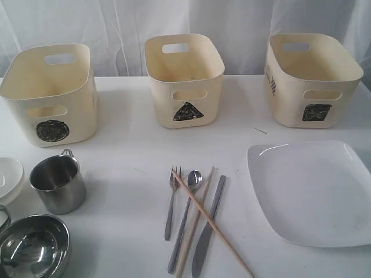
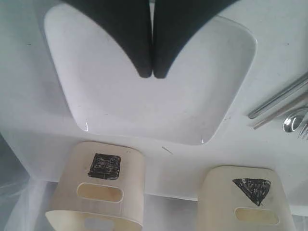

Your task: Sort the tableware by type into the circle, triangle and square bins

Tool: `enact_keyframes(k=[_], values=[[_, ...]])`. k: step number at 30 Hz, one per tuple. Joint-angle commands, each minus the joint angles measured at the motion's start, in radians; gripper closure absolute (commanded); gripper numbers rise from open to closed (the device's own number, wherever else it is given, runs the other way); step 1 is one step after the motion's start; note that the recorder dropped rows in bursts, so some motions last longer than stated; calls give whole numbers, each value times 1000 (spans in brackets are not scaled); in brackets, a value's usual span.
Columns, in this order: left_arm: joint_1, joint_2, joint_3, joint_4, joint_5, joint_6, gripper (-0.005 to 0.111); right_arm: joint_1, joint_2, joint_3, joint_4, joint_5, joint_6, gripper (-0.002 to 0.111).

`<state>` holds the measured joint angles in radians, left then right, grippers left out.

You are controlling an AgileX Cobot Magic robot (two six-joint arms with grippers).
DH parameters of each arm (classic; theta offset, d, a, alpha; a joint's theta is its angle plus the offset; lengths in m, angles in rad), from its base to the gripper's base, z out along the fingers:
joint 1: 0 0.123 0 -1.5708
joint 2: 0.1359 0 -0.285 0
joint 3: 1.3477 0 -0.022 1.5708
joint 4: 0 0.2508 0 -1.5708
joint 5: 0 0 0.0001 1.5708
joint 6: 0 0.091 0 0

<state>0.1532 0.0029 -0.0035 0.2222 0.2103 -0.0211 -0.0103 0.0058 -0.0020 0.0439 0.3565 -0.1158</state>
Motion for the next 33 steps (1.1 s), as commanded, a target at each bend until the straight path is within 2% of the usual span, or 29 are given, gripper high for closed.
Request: enact_keyframes(k=[1,4,8,11,14,15,16,17,18,19,20,21,23,25,27,28,29,31,33], values=[[4,-3,3,-11,-17,-4,107,0,-6,2,-4,-6,-1,108],[4,-3,3,-58,-121,-55,107,0,-6,2,-4,-6,-1,108],[4,-3,3,-212,-253,-243,107,0,-6,2,-4,-6,-1,108],[4,-3,3,-215,-295,-327,107,0,-6,2,-4,-6,-1,108],[4,-3,3,-215,-343,-338,107,0,-6,2,-4,-6,-1,108],[4,-3,3,-222,-474,-364,107,0,-6,2,-4,-6,-1,108],[4,-3,3,-238,-532,-373,107,0,-6,2,-4,-6,-1,108],[8,21,-42,-366,-550,-327,107,0,-6,2,-4,-6,-1,108],[12,52,-80,-446,-496,-245,107,0,-6,2,-4,-6,-1,108],[25,177,-189,-654,-367,43,107,0,-6,2,-4,-6,-1,108],[31,245,-248,-726,-299,175,107,0,-6,2,-4,-6,-1,108],[54,450,-374,-816,-88,391,107,0,-6,2,-4,-6,-1,108],[98,753,-552,-713,228,378,107,0,-6,2,-4,-6,-1,108],[137,940,-721,-424,530,249,107,0,-6,2,-4,-6,-1,108],[152,1035,-827,-129,717,71,107,0,-6,2,-4,-6,-1,108],[154,1056,-847,-23,751,16,107,0,-6,2,-4,-6,-1,108],[156,1064,-847,14,753,-36,107,0,-6,2,-4,-6,-1,108],[156,1075,-847,-84,738,-53,103,0,-6,2,-4,-6,-1,108],[156,1086,-845,-235,729,21,93,0,-6,2,-4,-6,-1,108]])
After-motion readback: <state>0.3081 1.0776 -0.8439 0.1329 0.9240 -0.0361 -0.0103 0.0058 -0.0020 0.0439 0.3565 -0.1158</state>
